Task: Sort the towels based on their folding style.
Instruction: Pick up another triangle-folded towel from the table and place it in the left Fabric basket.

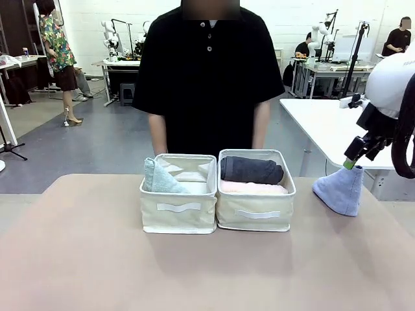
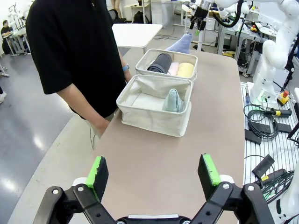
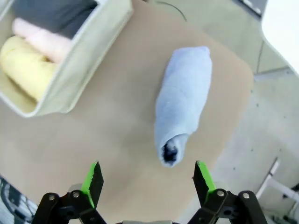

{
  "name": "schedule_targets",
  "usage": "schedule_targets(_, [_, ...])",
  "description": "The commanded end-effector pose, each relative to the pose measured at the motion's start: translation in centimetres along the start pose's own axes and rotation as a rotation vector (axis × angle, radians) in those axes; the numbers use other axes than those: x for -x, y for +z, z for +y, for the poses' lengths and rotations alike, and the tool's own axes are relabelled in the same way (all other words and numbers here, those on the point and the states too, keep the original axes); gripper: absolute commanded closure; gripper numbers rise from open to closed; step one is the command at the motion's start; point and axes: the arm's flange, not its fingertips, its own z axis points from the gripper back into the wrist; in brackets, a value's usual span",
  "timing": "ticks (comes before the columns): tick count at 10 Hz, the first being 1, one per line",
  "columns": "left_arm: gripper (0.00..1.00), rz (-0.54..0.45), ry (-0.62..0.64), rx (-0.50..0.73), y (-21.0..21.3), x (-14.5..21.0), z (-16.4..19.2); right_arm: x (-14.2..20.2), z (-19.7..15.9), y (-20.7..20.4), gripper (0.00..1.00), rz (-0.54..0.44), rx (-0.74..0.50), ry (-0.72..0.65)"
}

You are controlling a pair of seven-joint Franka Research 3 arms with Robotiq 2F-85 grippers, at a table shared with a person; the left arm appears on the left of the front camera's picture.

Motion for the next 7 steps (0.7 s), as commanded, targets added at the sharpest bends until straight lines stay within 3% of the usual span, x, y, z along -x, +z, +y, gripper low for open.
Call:
schedule_targets(1, [0.0, 0.022, -0.004, -0.007, 0.0, 0.0, -0.2, -1.2, -1.2, -0.6, 0.0, 0.04, 0.065, -0.06])
schedule_targets(7, [0.0, 0.022, -0.004, -0.007, 0.0, 0.0, -0.2, -2.3, -3.5, -4.1, 0.0, 0.033, 0.034, -0.111])
